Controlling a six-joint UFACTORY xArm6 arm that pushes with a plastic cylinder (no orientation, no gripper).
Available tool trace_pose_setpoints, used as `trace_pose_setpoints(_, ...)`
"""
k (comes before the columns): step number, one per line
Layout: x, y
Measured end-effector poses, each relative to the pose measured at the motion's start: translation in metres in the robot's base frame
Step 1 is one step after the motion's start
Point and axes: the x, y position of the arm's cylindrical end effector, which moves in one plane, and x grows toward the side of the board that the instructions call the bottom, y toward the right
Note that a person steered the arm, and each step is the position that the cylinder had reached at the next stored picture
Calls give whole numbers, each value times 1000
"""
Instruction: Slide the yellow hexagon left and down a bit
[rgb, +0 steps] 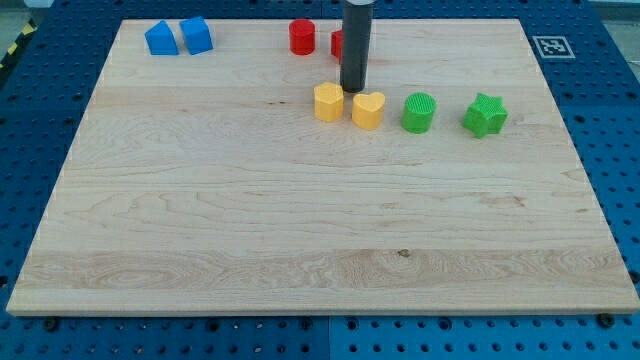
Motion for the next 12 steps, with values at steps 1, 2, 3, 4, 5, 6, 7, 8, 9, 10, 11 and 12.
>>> trace_pose_setpoints(1,0,0)
trace_pose_setpoints(2,4,0)
trace_pose_setpoints(3,15,-1)
trace_pose_setpoints(4,24,-3)
trace_pose_setpoints(5,25,-3)
trace_pose_setpoints(6,19,-3)
trace_pose_setpoints(7,10,-4)
trace_pose_setpoints(8,9,-21)
trace_pose_setpoints(9,9,-32)
trace_pose_setpoints(10,9,-32)
trace_pose_setpoints(11,9,-32)
trace_pose_setpoints(12,17,-32)
